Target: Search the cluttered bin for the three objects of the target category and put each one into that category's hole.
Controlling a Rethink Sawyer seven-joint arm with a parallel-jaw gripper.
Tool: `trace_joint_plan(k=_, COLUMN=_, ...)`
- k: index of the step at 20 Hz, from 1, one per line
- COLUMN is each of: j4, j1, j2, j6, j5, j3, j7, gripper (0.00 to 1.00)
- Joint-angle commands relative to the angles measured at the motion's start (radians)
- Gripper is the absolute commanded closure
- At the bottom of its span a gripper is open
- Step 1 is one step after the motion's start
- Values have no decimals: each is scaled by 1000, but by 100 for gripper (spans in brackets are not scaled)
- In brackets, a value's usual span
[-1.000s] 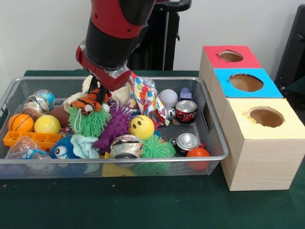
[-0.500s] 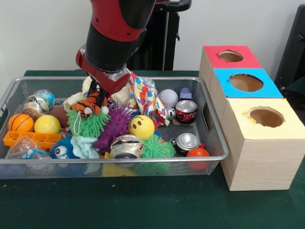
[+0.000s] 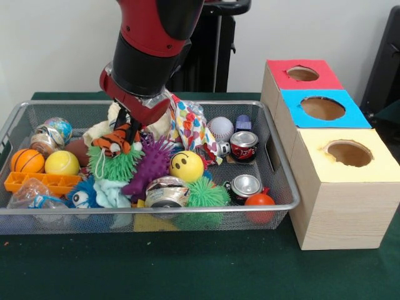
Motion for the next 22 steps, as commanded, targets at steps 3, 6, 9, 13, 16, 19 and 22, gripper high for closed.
trace_joint_plan(k=3, j4=105, j1=-18, j2=28, j6=-23, j5=-5, j3=93, j7=42, gripper=0)
trace_joint_plan(k=6, j4=92, j1=-11, j2=33, j6=-34, j5=-22, j3=82, j7=38, gripper=0)
trace_joint_plan(k=9, j4=99, j1=-12, j2=33, j6=-55, j5=-26, j3=80, j7=41, gripper=0)
trace_joint_plan(k=13, j4=113, j1=-34, j2=30, j6=-82, j5=-39, j3=86, j7=12, gripper=0)
trace_joint_plan(k=16, j4=132, j1=-61, j2=17, j6=-86, j5=-50, j3=95, j7=-32, gripper=0)
trace_joint_plan(k=19, j4=166, j1=-97, j2=-3, j6=-114, j5=-64, j3=109, j7=-79, gripper=0)
trace_joint_plan(k=22, j4=209, j1=-142, j2=-32, j6=-141, j5=-102, j3=113, j7=-142, gripper=0)
